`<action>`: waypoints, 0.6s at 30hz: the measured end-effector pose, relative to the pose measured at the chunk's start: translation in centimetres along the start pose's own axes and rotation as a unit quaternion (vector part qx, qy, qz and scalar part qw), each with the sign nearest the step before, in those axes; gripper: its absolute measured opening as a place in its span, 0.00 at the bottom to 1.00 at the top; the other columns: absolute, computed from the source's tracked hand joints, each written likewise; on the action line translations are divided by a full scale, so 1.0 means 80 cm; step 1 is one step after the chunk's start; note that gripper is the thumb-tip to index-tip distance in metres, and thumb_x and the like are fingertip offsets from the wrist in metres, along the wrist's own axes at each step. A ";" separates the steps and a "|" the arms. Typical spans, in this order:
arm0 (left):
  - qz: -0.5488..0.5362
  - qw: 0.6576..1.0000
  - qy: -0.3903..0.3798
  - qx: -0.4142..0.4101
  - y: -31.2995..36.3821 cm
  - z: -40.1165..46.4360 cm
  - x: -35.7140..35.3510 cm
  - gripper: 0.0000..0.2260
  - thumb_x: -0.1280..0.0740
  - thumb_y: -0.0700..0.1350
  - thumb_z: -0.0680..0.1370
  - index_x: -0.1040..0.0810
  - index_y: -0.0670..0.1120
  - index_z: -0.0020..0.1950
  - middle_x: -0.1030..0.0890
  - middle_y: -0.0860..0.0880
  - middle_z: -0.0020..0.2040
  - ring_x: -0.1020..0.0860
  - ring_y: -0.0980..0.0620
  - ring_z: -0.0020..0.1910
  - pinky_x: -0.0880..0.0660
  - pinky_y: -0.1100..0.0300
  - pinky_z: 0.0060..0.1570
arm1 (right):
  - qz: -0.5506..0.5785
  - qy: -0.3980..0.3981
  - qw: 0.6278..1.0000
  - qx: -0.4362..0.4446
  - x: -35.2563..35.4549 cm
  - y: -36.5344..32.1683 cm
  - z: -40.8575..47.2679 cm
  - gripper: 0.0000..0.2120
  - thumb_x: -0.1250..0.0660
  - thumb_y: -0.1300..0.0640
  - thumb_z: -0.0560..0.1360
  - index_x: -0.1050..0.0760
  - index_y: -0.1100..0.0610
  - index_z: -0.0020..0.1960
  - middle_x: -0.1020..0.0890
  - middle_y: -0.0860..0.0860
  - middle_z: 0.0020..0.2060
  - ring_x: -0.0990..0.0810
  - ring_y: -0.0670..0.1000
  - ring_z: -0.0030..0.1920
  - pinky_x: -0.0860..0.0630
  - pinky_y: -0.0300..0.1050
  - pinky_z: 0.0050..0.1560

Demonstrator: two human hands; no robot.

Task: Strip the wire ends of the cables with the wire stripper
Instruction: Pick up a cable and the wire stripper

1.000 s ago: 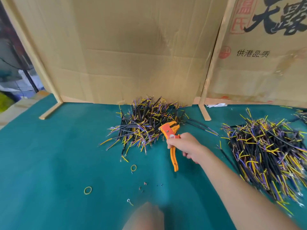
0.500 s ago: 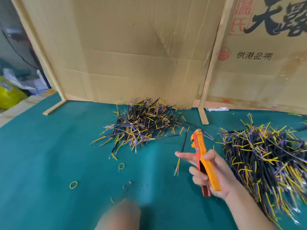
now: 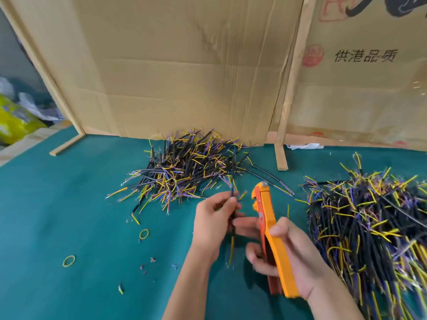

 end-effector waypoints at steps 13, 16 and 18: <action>0.116 0.988 0.066 -0.082 -0.011 0.013 0.013 0.20 0.35 0.35 0.79 0.19 0.63 0.51 0.16 0.52 0.42 0.17 0.51 0.33 0.30 0.59 0.29 | 0.079 0.127 0.986 0.074 0.022 -0.029 0.006 0.12 0.36 0.54 0.64 0.29 0.59 0.45 0.36 0.55 0.30 0.37 0.54 0.27 0.36 0.47 0.29; 0.135 0.985 0.063 -0.091 -0.012 0.017 0.009 0.19 0.36 0.35 0.79 0.21 0.62 0.50 0.18 0.55 0.40 0.20 0.54 0.29 0.27 0.58 0.31 | 0.076 0.139 0.984 0.079 0.030 -0.030 0.004 0.15 0.32 0.54 0.64 0.29 0.58 0.48 0.37 0.54 0.29 0.39 0.51 0.25 0.38 0.44 0.24; 0.153 0.981 0.067 -0.098 -0.011 0.017 0.007 0.15 0.36 0.37 0.79 0.22 0.60 0.49 0.21 0.58 0.37 0.27 0.56 0.25 0.29 0.63 0.31 | 0.062 0.139 0.985 0.078 0.033 -0.030 0.001 0.18 0.29 0.55 0.63 0.27 0.59 0.50 0.32 0.56 0.32 0.37 0.52 0.25 0.36 0.44 0.25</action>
Point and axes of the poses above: each hand's wrist, its own z-axis towards the middle knuckle, its own x-axis out of the back of the hand, y = z × x, the point moved 7 cm from there along z, towards the middle knuckle
